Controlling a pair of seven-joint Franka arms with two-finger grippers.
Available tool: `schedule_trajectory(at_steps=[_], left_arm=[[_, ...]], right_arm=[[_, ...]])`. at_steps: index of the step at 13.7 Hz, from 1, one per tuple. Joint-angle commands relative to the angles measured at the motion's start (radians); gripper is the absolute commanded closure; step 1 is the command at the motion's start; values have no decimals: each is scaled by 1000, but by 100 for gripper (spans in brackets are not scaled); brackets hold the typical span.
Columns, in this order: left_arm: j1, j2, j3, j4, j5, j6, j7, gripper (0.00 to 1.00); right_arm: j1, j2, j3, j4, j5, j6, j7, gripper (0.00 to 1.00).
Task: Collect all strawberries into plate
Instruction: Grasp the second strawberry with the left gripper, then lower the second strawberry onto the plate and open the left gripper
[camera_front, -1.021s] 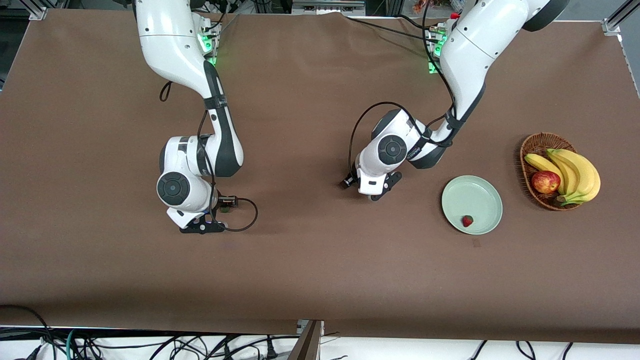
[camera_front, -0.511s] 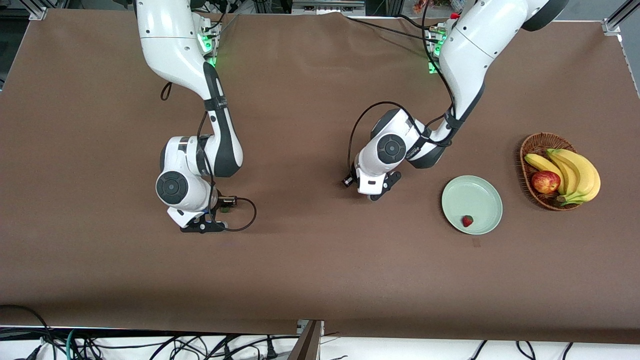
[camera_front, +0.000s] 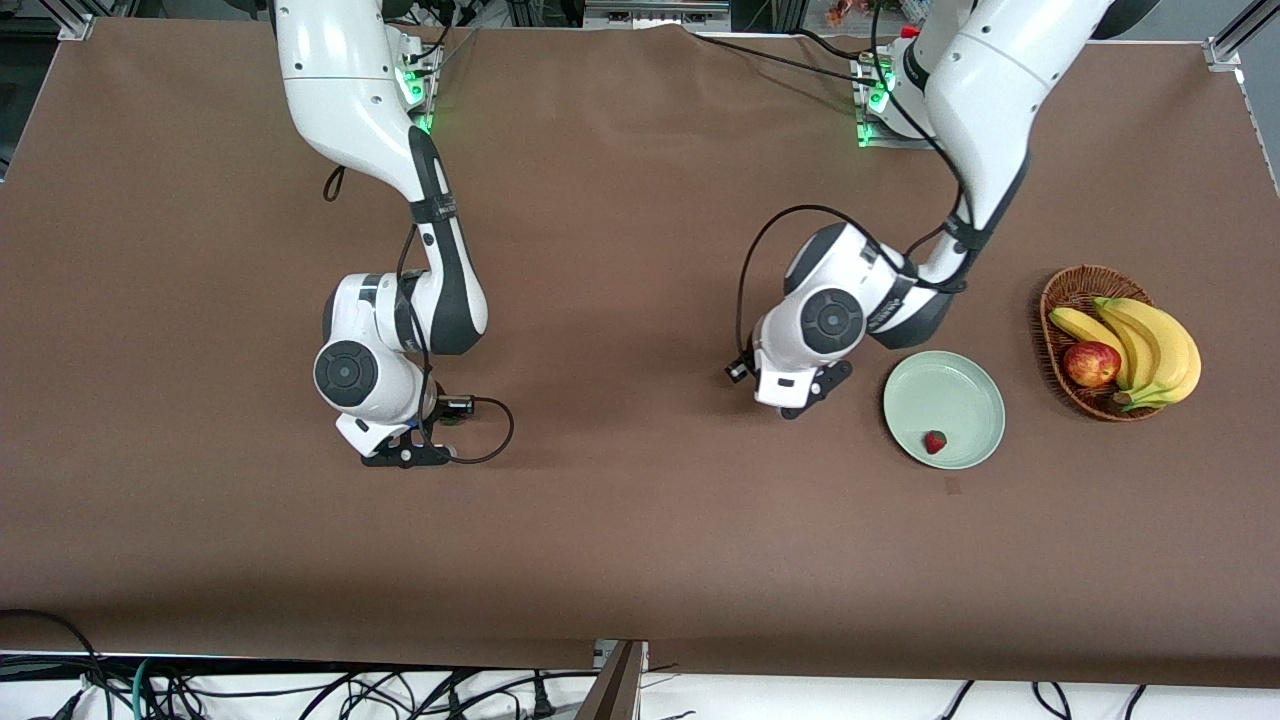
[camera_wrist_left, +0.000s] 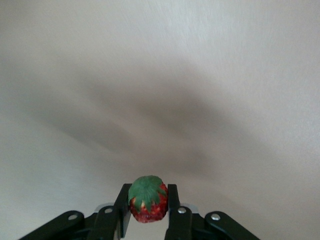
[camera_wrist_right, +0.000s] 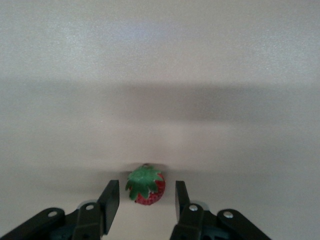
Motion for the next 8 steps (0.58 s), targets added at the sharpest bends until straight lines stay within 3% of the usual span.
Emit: schedule_trajectory(at_steps=[1, 2, 6, 8], left_arm=[[60, -65, -5, -9, 13, -90, 172, 100], [89, -80, -5, -7, 12, -123, 255, 100], [202, -102, -6, -7, 12, -171, 601, 100], [264, -96, -5, -12, 12, -173, 830, 100]], right_arm=[[2, 1, -1, -15, 26, 27, -23, 50], [2, 1, -1, -15, 26, 27, -23, 52], [0, 1, 9, -14, 26, 27, -30, 81], [2, 1, 9, -11, 26, 25, -28, 87]])
